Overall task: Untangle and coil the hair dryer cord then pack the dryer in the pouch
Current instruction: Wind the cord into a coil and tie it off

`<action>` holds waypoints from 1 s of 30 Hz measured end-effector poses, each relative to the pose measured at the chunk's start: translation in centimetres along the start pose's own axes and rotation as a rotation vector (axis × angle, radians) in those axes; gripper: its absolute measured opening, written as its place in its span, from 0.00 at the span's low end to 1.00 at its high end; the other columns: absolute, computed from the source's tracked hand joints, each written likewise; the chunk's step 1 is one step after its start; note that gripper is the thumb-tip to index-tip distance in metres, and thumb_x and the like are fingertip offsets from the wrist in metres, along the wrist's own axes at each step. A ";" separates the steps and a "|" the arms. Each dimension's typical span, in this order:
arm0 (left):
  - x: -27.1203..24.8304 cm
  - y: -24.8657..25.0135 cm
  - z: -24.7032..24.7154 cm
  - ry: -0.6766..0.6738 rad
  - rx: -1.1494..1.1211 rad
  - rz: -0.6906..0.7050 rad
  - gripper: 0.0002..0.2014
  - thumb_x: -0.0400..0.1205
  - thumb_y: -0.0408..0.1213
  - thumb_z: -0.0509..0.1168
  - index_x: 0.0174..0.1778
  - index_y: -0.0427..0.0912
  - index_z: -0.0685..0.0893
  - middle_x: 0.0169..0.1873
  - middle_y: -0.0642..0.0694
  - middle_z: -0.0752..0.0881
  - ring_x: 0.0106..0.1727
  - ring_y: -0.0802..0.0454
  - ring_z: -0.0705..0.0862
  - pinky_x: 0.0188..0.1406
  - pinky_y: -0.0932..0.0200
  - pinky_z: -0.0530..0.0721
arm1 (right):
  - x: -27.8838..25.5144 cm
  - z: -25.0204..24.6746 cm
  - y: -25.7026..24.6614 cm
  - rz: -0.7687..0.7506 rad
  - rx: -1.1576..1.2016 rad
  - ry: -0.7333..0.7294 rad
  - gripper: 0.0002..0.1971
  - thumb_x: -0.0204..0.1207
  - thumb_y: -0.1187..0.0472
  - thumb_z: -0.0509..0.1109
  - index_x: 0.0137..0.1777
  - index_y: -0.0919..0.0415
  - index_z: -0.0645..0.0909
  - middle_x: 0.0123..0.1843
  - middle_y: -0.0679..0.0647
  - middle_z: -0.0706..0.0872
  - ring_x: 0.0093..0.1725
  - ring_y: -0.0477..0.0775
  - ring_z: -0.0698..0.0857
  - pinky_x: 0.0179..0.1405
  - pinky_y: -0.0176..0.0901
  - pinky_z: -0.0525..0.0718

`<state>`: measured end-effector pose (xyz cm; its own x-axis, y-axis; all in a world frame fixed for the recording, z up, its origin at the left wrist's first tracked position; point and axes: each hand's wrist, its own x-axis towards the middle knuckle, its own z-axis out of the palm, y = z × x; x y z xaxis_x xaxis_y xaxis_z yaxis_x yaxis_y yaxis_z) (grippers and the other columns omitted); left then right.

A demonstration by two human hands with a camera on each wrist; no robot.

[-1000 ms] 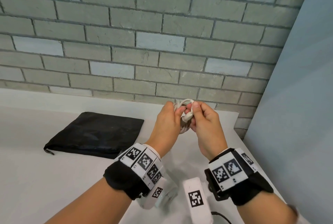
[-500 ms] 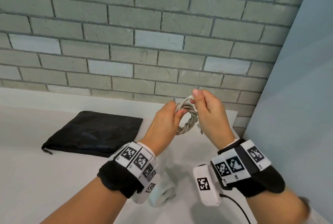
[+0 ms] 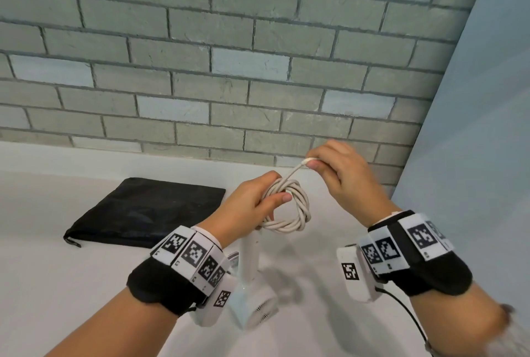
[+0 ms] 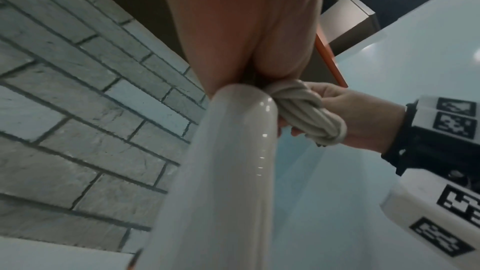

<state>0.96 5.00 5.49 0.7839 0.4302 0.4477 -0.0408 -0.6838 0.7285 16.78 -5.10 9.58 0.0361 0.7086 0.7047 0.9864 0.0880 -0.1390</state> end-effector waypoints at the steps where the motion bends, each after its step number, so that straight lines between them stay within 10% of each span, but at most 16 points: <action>1: -0.2 -0.1 -0.1 0.009 -0.009 0.001 0.06 0.81 0.41 0.62 0.39 0.49 0.74 0.23 0.51 0.78 0.21 0.61 0.76 0.21 0.68 0.77 | -0.2 0.3 0.2 0.014 0.017 -0.006 0.18 0.77 0.50 0.55 0.47 0.62 0.82 0.42 0.53 0.82 0.44 0.57 0.79 0.44 0.46 0.74; 7: -0.5 -0.4 0.5 0.154 -0.125 -0.022 0.08 0.82 0.43 0.59 0.37 0.50 0.73 0.23 0.49 0.77 0.19 0.63 0.75 0.18 0.68 0.74 | -1.7 2.7 0.5 0.138 0.083 -0.104 0.13 0.78 0.51 0.59 0.50 0.58 0.80 0.38 0.44 0.81 0.38 0.53 0.77 0.40 0.45 0.74; 13: -0.1 -0.2 0.9 0.170 -0.154 -0.048 0.10 0.82 0.47 0.55 0.39 0.47 0.73 0.27 0.50 0.76 0.24 0.59 0.75 0.19 0.63 0.76 | -0.9 3.2 -2.0 0.567 0.934 -0.081 0.12 0.80 0.61 0.60 0.52 0.70 0.78 0.30 0.54 0.79 0.23 0.47 0.74 0.19 0.35 0.71; 21: 0.2 -0.5 0.7 0.225 -0.121 -0.057 0.17 0.84 0.48 0.53 0.48 0.35 0.75 0.37 0.37 0.81 0.38 0.42 0.79 0.37 0.51 0.81 | -0.6 3.8 -3.2 0.804 1.528 -0.199 0.12 0.81 0.61 0.55 0.53 0.62 0.79 0.30 0.52 0.86 0.30 0.47 0.84 0.34 0.39 0.84; 25: 0.6 -0.8 0.9 0.254 -0.086 -0.074 0.13 0.84 0.49 0.53 0.40 0.44 0.73 0.29 0.52 0.77 0.30 0.56 0.76 0.32 0.57 0.77 | -1.0 3.4 -3.8 0.705 1.405 -0.376 0.17 0.78 0.49 0.58 0.57 0.59 0.78 0.31 0.48 0.84 0.33 0.48 0.85 0.44 0.49 0.82; 30: 1.1 -1.1 0.8 0.290 -0.128 -0.143 0.13 0.83 0.47 0.56 0.35 0.44 0.69 0.27 0.52 0.72 0.29 0.56 0.71 0.32 0.59 0.72 | -1.1 2.8 -3.0 0.763 1.011 -0.310 0.19 0.71 0.71 0.70 0.62 0.62 0.75 0.46 0.62 0.79 0.39 0.55 0.87 0.38 0.49 0.90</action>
<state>2.33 5.82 4.75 0.5795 0.6784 0.4516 -0.0353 -0.5327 0.8456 13.34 -4.15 7.25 0.3579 0.9326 0.0462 0.1724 -0.0174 -0.9849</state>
